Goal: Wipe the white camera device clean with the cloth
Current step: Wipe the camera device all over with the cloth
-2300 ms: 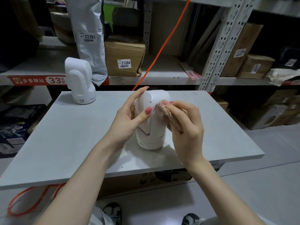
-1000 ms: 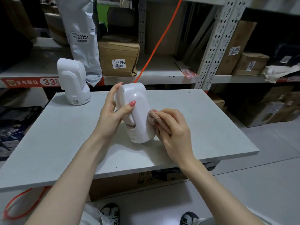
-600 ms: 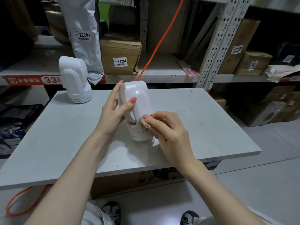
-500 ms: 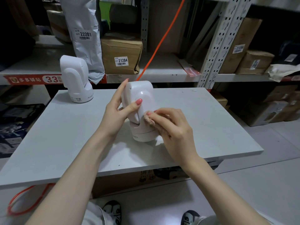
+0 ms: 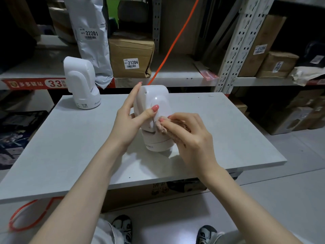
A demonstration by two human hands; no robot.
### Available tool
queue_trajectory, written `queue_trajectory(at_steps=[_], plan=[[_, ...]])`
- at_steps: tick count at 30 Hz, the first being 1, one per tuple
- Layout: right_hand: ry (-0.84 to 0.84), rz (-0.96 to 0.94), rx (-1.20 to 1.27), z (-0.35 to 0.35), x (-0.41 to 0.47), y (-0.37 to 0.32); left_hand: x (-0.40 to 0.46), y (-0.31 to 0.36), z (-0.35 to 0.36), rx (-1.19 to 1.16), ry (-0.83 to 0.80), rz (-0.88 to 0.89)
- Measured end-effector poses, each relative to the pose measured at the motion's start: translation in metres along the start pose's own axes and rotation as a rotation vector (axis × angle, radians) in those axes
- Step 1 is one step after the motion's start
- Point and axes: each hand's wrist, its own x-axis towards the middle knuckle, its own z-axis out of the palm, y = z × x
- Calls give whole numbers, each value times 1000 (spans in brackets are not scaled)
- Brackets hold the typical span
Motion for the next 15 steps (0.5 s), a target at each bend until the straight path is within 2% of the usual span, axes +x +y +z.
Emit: queue_trajectory(at_steps=[3,6,9,15], plan=[[-6,-4,0,1,-3,-1,1,0,4,18,17,6],[-69,-98,0,6,-13,-6,4,-1,-2,-45,56,-73],[-72,-91,41,8,-16,-8,4,-2,-9,-58,49,-132],[-39,285,218,5,-6,6,6,-1,-11,-83,40,-174]])
